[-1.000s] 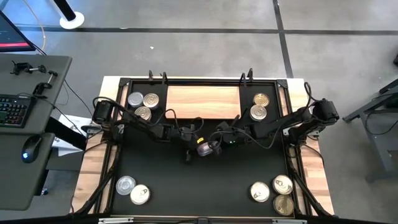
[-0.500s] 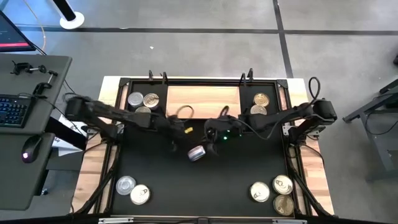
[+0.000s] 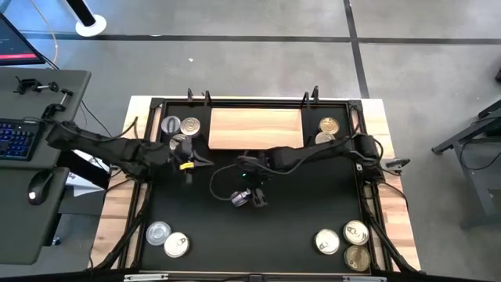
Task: Stack canned seafood by type on shelf
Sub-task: Put the blue-pink tuna can on the shelf
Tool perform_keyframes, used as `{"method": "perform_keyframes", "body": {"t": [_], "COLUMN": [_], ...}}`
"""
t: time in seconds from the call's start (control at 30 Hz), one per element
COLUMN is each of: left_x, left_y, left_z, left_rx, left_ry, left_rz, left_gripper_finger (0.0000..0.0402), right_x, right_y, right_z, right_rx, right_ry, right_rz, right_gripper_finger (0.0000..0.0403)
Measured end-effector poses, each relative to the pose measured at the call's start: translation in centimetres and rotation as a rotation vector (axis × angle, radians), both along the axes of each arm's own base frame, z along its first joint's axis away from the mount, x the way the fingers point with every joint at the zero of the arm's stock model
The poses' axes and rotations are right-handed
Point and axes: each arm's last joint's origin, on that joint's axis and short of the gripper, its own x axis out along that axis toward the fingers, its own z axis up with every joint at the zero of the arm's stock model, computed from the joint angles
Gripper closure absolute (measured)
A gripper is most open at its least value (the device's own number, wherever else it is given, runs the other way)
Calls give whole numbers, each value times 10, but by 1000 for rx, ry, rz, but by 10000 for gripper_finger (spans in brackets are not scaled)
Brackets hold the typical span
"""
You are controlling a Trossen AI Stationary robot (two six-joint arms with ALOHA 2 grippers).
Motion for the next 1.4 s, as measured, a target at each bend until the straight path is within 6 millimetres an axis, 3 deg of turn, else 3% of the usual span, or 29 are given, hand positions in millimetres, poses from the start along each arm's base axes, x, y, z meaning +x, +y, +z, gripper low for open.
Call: {"method": "perform_keyframes", "body": {"t": [0.2, 0.53, 0.67, 0.8, 1.03, 1.23, 1.4], "left_x": [-6, -3, -3, -3, -3, 8, 26], "left_y": [-7, -13, -12, -12, -11, -2, 6], "left_z": [13, 33, 35, 33, 30, 22, 14], "left_rx": [-69, -43, -4, 17, 22, 62, 37], "left_ry": [-121, -320, -338, -317, -295, -252, -238], "left_rz": [-2, -45, -37, -29, -16, 123, 133], "left_gripper_finger": [402, 402, 401, 402, 401, 401, 401], "right_x": [11, 18, 18, 15, -8, -37, -58], "right_y": [1, 3, 4, 3, -17, -65, -116], "right_z": [-15, -52, -53, -42, 12, 61, 46], "right_rx": [-42, -54, -79, -110, -210, -370, -559], "right_ry": [20, 118, 117, 102, 57, 29, 208], "right_rz": [66, 68, 61, 49, -51, -295, -523], "right_gripper_finger": [117, 117, 147, 233, 237, 237, 237]}}
